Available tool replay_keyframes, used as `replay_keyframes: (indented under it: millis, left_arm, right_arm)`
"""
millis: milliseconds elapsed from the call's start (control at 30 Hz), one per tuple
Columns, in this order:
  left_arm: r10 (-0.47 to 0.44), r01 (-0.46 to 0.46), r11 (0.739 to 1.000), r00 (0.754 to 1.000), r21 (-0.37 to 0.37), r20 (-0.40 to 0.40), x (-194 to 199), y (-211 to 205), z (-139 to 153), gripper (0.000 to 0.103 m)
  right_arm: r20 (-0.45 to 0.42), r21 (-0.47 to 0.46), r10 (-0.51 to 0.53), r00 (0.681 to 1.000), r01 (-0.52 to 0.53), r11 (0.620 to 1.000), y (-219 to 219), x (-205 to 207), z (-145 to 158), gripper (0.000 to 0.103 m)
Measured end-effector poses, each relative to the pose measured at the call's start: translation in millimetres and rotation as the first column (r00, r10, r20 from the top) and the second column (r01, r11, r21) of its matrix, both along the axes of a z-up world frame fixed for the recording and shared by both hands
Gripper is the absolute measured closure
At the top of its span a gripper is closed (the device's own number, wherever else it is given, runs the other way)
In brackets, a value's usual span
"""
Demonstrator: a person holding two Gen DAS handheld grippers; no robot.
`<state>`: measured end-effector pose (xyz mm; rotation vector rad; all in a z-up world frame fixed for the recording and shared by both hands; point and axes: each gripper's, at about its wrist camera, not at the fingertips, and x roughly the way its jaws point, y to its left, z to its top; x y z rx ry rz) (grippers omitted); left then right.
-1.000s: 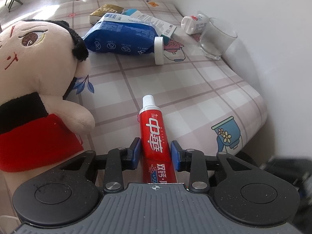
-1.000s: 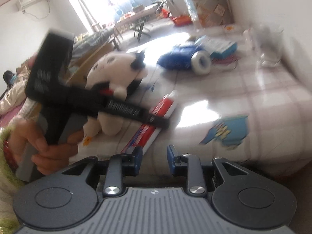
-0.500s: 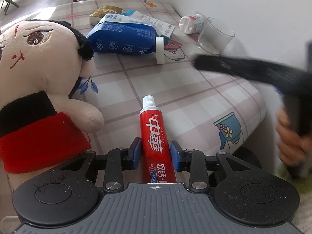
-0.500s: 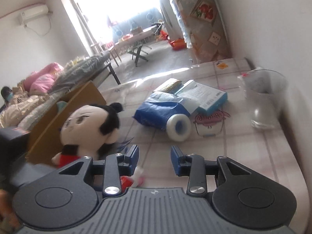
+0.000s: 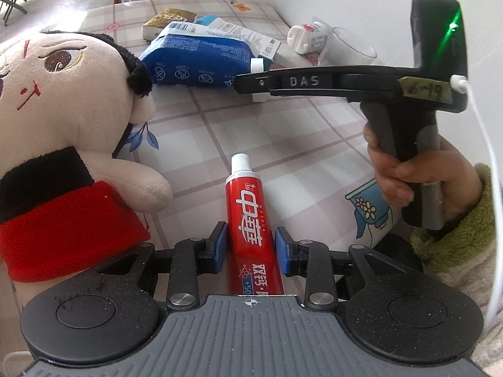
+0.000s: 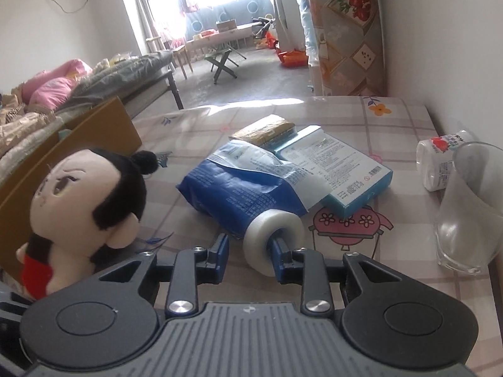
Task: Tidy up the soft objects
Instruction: 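Grasp the white tape roll with the right gripper while the left gripper holds the toothpaste, then carry the toothpaste and tape roll with both grippers over the cardboard box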
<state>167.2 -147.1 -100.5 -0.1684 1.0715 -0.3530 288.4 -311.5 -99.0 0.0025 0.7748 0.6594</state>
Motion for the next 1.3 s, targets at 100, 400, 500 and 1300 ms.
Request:
replay_keyframes:
  millis: [100,400,500,1300]
  left_arm:
    - [0.000,0.000,1.000,1.000,0.005,0.004,0,-1,0,0.072]
    - [-0.003,0.003,1.000,1.000,0.013,0.023,-2,-2,2,0.073]
    - [0.000,0.000,1.000,1.000,0.003,0.029,-3,0,2,0.073]
    - [0.024,0.013,0.976,0.986,-0.218,0.167,-52,27,59,0.074]
  right_arm:
    - [0.005,0.002,-0.009,1.000,0.009,1.000,-1,0,-3,0.085]
    - [0.040,0.081,-0.066,0.997,0.063,0.995,-32,-31,22,0.085]
    - [0.047,0.123,-0.080,0.996,0.073,0.990,-45,-50,33,0.085]
    - [0.143,0.194,-0.094,0.985,0.065,0.979,-41,-137,102,0.085]
